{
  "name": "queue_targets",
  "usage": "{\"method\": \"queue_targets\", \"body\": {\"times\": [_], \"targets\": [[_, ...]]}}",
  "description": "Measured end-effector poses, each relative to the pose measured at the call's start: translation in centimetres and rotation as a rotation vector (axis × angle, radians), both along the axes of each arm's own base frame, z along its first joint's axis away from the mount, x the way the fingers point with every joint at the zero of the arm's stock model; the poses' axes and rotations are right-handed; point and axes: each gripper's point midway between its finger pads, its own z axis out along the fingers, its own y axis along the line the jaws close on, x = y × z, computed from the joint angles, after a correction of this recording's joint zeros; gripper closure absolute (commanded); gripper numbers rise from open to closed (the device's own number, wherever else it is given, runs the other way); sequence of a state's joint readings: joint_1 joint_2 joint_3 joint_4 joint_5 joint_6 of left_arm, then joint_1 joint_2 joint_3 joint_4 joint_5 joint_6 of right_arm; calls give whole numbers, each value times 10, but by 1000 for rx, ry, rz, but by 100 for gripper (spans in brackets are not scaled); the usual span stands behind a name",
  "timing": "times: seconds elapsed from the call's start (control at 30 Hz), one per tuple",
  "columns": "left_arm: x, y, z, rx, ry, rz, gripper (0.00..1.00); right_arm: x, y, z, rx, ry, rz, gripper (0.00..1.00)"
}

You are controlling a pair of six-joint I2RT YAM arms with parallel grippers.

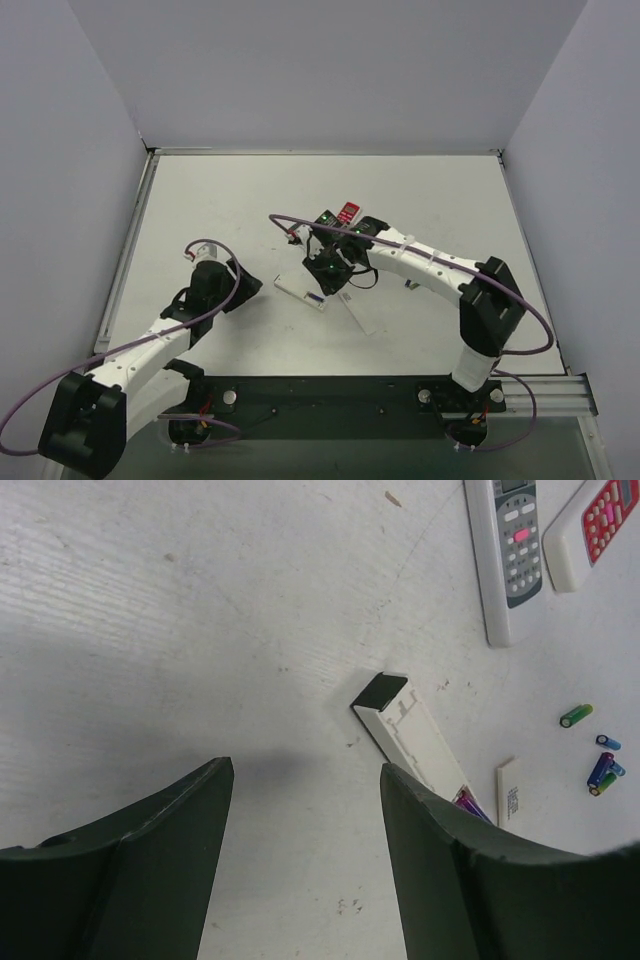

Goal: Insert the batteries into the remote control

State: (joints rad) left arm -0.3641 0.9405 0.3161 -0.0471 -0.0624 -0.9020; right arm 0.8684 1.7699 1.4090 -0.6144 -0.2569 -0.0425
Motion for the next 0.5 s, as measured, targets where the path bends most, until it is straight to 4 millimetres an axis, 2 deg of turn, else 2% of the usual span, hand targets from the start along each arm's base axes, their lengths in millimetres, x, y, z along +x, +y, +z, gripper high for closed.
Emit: {"method": "queue_targets", "body": {"times": [0.1, 0.27, 0.37, 0.5], "targets": [[6, -9, 4, 1, -1, -31, 29, -1, -8, -3, 69, -10, -57, 86], [21, -24, 13, 12, -24, -78, 28, -4, -19, -28, 118, 2, -158, 86], [28, -33, 13, 30, -21, -107, 28, -7, -19, -40, 139, 8, -197, 86], [35, -45, 10, 60, -7, -150, 27, -1, -12, -41, 168, -19, -215, 85]]}}
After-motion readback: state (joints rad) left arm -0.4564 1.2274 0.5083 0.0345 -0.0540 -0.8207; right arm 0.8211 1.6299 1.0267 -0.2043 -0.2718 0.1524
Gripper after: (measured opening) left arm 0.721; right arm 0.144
